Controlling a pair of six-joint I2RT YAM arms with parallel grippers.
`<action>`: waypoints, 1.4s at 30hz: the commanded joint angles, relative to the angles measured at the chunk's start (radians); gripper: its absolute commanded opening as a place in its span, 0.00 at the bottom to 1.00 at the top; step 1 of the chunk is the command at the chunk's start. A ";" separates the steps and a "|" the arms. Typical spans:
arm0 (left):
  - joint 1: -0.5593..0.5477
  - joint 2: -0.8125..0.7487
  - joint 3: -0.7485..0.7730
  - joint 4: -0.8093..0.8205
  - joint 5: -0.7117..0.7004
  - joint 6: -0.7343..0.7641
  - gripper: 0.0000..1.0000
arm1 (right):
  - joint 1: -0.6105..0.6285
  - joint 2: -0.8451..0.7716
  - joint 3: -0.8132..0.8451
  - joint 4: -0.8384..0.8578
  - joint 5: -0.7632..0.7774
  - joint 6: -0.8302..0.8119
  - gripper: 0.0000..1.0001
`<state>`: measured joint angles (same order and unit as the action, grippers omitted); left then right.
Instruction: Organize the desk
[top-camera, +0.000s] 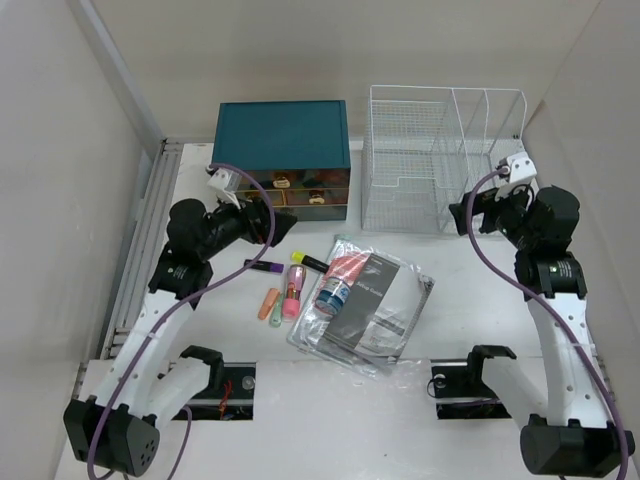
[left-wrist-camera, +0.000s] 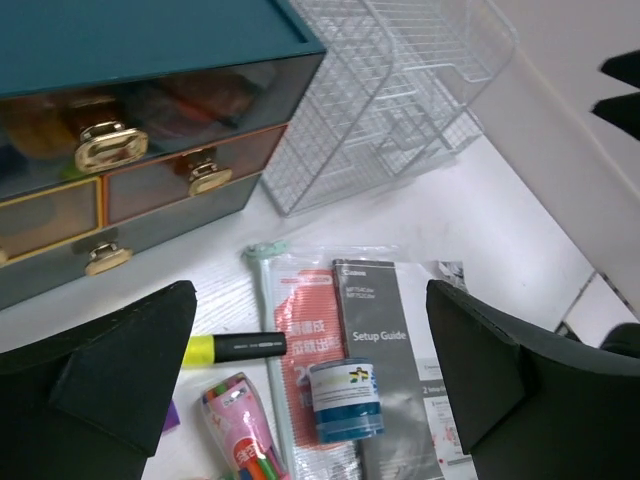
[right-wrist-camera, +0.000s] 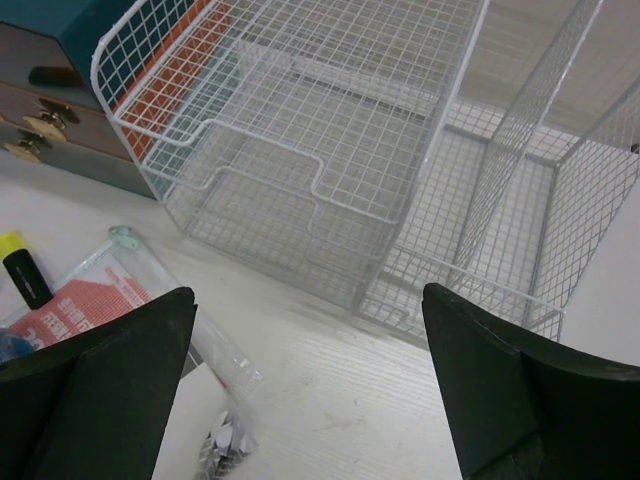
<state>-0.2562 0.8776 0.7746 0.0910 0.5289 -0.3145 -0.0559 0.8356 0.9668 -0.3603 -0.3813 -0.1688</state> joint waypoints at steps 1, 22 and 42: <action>-0.005 -0.045 0.012 0.067 0.104 0.011 1.00 | -0.025 -0.016 -0.020 -0.008 -0.045 -0.008 1.00; -0.356 0.274 0.065 -0.063 -0.064 0.115 0.96 | -0.036 0.086 -0.267 0.110 -0.310 0.126 0.73; -0.618 0.386 0.075 -0.020 -0.110 0.178 0.65 | 0.133 0.333 -0.197 -0.045 -0.180 0.276 0.73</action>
<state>-0.8463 1.2488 0.8082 0.0349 0.4072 -0.1535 0.0628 1.1732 0.7193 -0.3927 -0.6491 0.0563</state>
